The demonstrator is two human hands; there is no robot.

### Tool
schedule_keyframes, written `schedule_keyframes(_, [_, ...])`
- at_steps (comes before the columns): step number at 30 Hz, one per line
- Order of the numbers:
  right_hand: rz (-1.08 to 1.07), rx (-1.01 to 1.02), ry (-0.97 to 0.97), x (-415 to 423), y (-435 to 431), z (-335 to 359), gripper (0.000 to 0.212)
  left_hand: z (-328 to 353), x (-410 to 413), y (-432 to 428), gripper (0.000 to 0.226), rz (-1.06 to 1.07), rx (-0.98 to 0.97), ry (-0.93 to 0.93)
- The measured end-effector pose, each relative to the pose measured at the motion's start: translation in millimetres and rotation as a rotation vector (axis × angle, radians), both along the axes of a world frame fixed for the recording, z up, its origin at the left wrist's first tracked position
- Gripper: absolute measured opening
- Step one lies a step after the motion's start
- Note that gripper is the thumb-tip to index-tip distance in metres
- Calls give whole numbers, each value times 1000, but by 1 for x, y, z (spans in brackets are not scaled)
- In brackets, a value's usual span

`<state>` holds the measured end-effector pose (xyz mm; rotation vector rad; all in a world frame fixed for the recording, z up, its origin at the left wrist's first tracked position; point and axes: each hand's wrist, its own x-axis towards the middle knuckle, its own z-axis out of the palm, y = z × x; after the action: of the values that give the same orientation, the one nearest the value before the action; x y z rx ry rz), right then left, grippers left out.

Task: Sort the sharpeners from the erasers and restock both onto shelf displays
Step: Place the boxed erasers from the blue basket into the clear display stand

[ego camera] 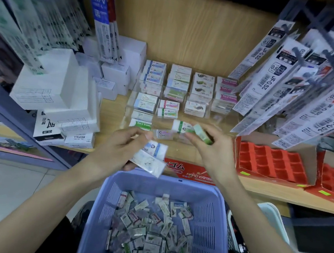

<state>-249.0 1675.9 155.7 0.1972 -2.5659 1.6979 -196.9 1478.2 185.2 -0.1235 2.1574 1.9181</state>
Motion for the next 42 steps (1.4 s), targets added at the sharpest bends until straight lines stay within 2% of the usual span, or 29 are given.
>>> schedule_keyframes(2, [-26,115,65,-30,-13,-3,29,-1,-5,-8,28,76,17,33])
schedule_keyframes(5, [26,427,181,-72,-32,-16,35,-4,-10,-19,26,127,3,58])
schedule_keyframes(9, [107,806,128,-102,-46,-25,31,-8,-18,-26,28,154,-40,101])
schedule_keyframes(12, [137,983,107,-106,-49,-18,24,-6,-22,-23,33,146,-39,111])
schedule_keyframes(16, [219,1126,133,-111,-52,-14,28,-5,-24,-23,37,170,-31,84])
schedule_keyframes(18, [217,961,81,-112,-49,-15,36,-5,-24,-22,34,192,-33,81])
schedule_keyframes(20, [164,616,-38,-102,-43,-9,41,-3,-24,-22,29,228,-15,78])
schedule_keyframes(22, [142,323,-163,-83,-36,0,33,-1,-25,-21,26,247,-7,80])
schedule_keyframes(24, [169,179,-261,-66,-29,6,28,-2,-26,-19,17,248,-7,90])
schedule_keyframes(26, [172,85,-252,-55,-27,7,21,-4,-27,-17,13,247,-9,100])
schedule_keyframes(29, [115,-209,-280,-48,-30,10,8,-6,-28,-16,17,251,-1,96])
schedule_keyframes(31, [76,-377,-321,-44,-32,11,10,-8,-29,-17,23,263,5,95])
schedule_keyframes(34, [60,-447,-351,-40,-32,10,15,-8,-32,-16,34,270,18,94])
schedule_keyframes(38, [88,-536,-418,-32,-24,10,20,-14,-33,-16,20,258,-52,86])
schedule_keyframes(42, [104,-447,-410,-25,-16,8,30,-24,-33,-20,20,274,-111,71])
